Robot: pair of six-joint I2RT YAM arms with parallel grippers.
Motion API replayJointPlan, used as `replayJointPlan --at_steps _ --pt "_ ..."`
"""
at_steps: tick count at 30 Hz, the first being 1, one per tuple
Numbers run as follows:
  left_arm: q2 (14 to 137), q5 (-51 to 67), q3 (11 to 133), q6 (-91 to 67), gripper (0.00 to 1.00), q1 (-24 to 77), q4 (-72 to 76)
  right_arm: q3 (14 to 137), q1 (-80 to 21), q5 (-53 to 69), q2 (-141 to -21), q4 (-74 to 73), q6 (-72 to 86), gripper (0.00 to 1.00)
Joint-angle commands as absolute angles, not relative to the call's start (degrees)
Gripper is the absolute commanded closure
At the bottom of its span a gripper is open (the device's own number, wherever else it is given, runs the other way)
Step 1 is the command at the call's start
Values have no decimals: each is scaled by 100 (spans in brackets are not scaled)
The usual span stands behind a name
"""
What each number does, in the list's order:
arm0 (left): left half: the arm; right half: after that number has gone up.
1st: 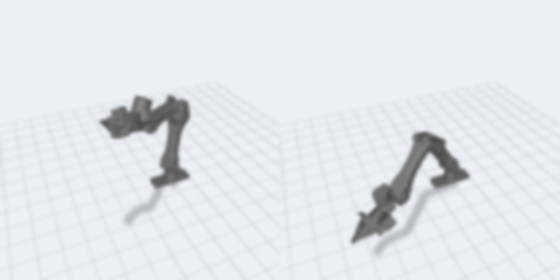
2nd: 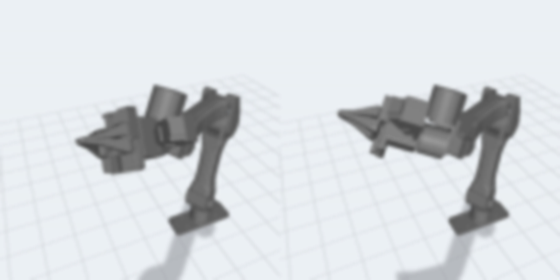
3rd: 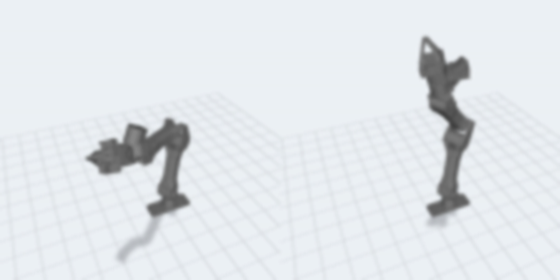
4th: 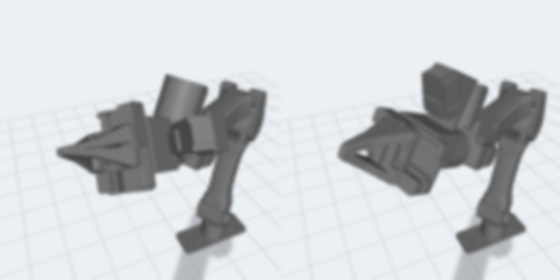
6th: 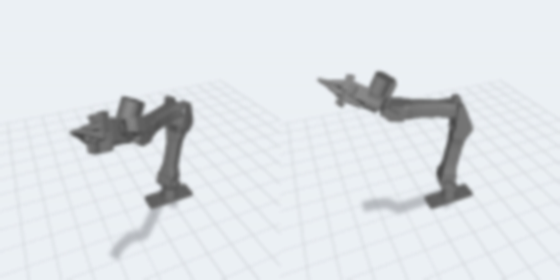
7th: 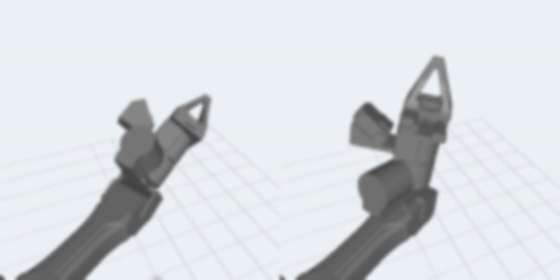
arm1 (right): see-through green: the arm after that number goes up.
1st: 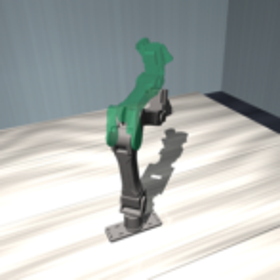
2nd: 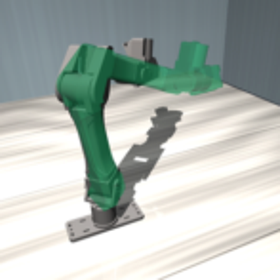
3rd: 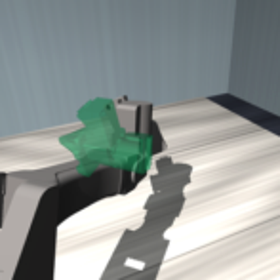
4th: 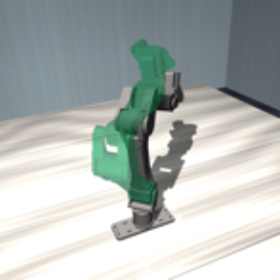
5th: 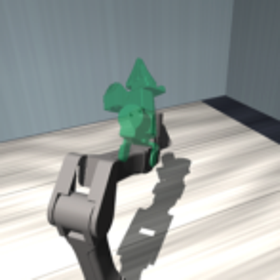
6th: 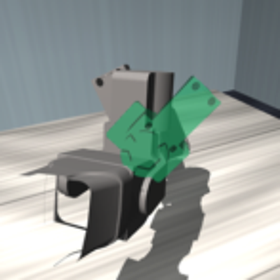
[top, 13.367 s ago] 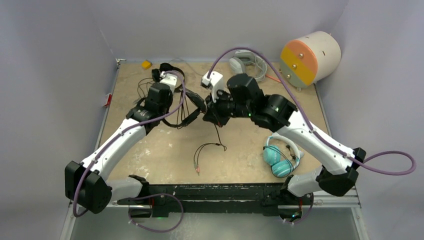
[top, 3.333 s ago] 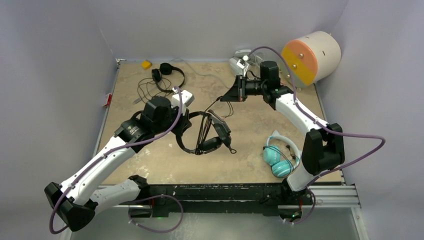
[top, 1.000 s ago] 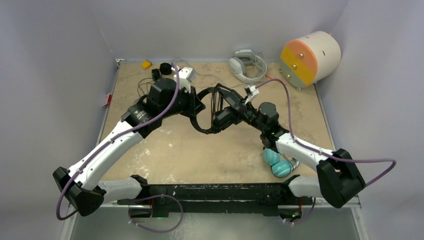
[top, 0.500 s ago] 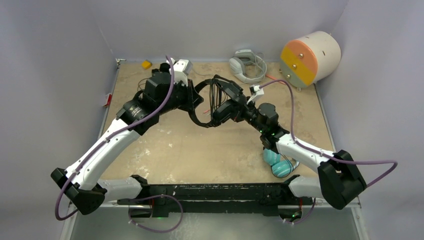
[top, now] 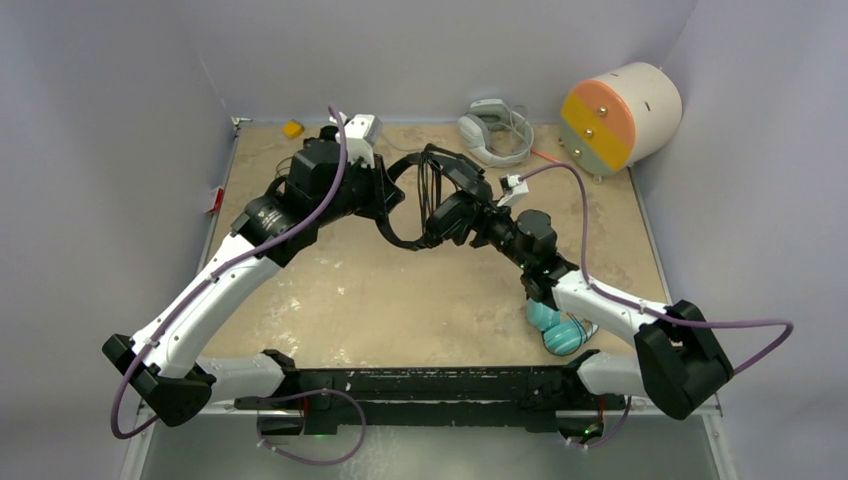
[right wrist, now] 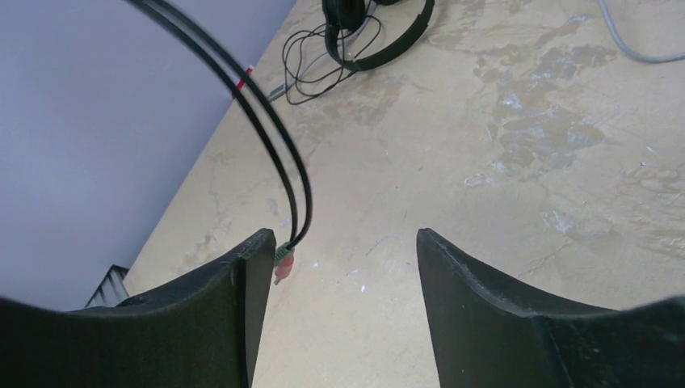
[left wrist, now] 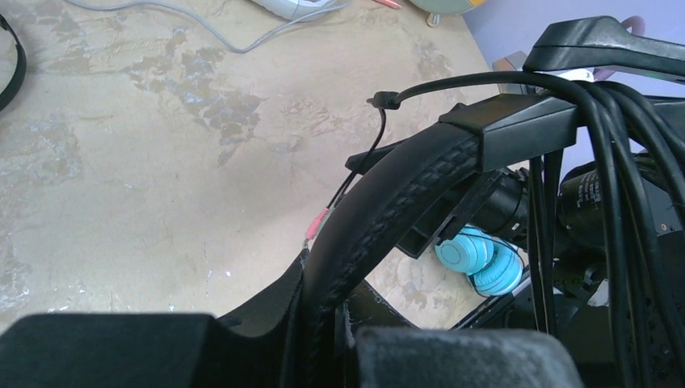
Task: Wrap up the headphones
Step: Wrap the headphones cable around the headphones.
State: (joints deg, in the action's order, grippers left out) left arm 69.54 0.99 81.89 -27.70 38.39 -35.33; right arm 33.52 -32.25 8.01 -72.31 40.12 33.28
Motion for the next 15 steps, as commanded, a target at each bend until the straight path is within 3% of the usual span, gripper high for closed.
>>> replayJointPlan --at_steps 1,7,15 --pt "6918 184 8531 -3016 100 3833 -3183 3740 -3254 435 -7299 4085 3406 37" --pt "6899 149 8612 -3043 100 3832 -3208 4181 -3261 539 -7805 4152 3535 45" --pt "6916 15 8648 -3024 100 3832 -3259 4170 -3274 702 -7868 4526 3487 39"
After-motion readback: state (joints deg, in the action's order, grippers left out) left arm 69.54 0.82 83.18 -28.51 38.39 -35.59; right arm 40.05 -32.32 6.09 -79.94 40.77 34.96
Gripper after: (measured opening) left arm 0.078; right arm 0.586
